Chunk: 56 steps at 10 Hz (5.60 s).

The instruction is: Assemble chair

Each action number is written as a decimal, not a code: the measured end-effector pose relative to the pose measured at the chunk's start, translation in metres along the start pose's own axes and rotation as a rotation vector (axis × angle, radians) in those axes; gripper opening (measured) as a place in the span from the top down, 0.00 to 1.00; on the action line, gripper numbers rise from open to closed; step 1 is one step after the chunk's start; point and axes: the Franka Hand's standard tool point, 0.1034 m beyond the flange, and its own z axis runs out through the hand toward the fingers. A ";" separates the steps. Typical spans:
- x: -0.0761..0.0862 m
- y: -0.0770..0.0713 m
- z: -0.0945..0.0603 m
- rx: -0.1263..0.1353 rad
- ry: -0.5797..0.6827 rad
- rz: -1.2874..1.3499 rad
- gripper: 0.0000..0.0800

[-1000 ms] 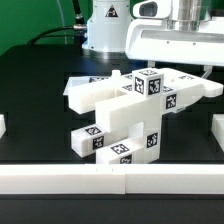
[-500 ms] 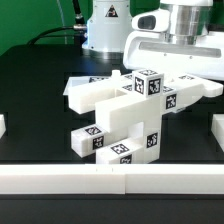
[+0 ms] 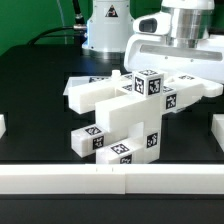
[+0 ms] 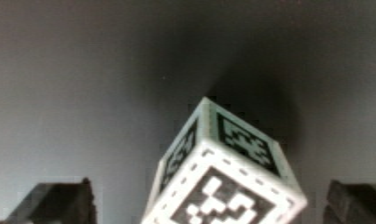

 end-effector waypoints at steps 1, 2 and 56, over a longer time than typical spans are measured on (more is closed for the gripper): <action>0.000 0.000 0.001 -0.001 0.000 0.000 0.19; 0.000 0.000 0.001 -0.002 -0.001 0.000 0.19; 0.157 0.084 -0.101 0.029 0.038 -0.265 0.64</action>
Offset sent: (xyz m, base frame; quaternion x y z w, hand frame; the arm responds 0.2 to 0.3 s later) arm 0.0018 -0.0021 0.0005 -0.0022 -0.0032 0.0016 1.0000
